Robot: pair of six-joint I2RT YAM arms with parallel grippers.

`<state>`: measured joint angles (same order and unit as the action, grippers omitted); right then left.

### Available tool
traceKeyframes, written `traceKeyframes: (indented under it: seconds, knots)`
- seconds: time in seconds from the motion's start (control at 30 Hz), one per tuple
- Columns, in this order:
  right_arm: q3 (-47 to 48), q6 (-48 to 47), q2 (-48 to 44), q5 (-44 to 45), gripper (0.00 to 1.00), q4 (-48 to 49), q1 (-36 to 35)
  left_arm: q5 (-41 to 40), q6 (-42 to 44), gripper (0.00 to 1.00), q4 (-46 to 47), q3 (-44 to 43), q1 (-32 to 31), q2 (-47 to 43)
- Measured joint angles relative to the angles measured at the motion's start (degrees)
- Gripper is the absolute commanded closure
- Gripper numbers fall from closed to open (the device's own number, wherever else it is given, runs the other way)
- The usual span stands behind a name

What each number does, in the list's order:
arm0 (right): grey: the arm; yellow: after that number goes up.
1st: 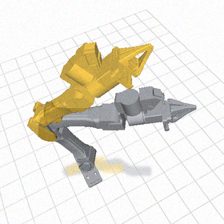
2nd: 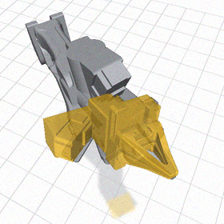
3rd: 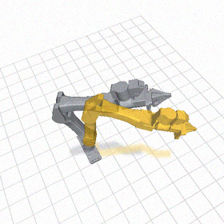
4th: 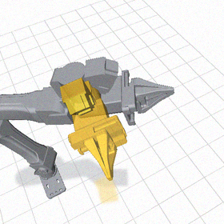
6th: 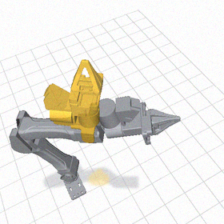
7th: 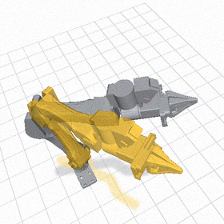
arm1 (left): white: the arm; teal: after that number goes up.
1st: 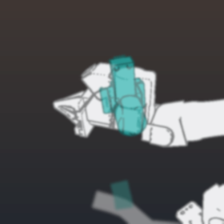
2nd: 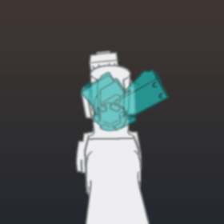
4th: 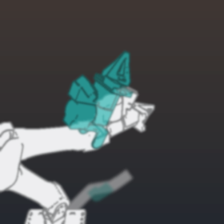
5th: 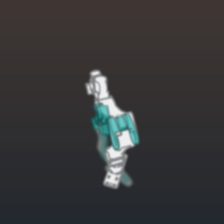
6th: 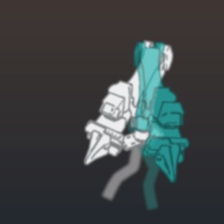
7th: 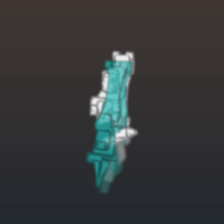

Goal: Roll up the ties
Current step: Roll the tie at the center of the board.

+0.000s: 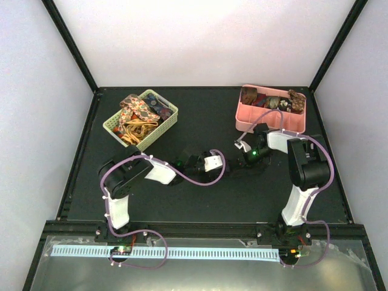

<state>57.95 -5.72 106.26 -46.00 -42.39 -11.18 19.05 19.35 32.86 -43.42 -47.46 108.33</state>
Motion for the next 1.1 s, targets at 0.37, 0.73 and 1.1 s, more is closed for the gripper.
traceKeyframes:
  seconds: [0.37, 0.73, 1.1]
  knots:
    - [-0.57, 0.92, 0.94, 3.82, 0.98, 0.17, 0.17, 5.33, -4.48, 0.15, 15.52, 1.77, 0.31, 5.92]
    - [3.23, 1.4, 6.82, -3.19, 0.98, 2.75, -4.44, 8.59, -9.31, 0.13, 25.68, 13.44, 6.34, 0.09]
    - [10.84, -0.2, 10.99, -1.9, 0.98, 3.56, -9.42, 5.57, -10.84, 0.01, 23.28, 13.55, 8.33, 0.04]
